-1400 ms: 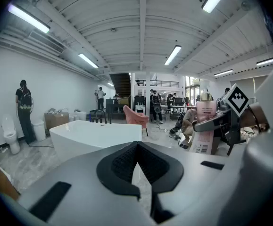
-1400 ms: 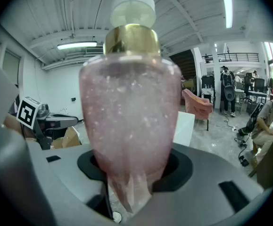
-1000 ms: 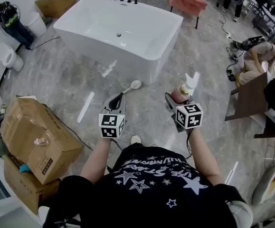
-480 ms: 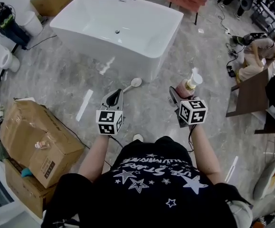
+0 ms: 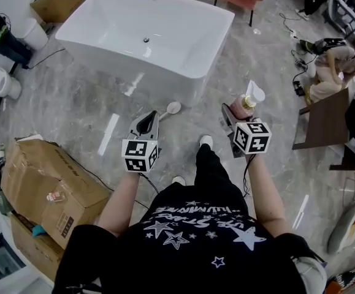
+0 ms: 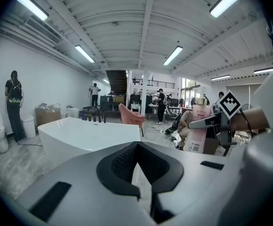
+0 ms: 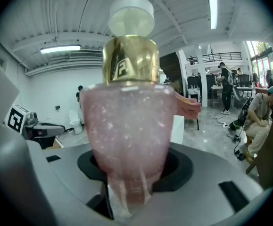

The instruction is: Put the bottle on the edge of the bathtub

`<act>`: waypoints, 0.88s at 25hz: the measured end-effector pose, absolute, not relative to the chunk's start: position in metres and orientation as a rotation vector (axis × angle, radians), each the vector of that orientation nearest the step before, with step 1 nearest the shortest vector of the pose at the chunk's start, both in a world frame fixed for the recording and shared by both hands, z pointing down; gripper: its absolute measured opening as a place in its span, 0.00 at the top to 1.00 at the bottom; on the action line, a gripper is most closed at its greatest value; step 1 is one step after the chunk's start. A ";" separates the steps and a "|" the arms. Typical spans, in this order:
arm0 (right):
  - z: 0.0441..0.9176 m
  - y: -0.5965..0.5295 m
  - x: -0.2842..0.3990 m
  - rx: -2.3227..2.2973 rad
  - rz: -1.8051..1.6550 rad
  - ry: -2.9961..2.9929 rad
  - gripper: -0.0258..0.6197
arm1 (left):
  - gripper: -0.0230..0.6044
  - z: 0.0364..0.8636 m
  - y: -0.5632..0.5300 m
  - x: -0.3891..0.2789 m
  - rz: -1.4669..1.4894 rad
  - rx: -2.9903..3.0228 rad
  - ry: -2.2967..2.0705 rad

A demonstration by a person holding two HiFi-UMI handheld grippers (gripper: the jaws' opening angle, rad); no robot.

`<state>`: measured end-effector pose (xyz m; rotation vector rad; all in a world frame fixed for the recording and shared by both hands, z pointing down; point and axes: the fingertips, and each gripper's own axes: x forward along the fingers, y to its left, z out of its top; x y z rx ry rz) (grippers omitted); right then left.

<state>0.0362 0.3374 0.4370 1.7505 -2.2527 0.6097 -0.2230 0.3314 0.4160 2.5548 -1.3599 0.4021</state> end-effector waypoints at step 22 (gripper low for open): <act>0.459 0.064 0.149 1.569 0.626 -2.363 0.62 | 0.94 0.412 0.085 -0.105 0.441 2.435 -1.532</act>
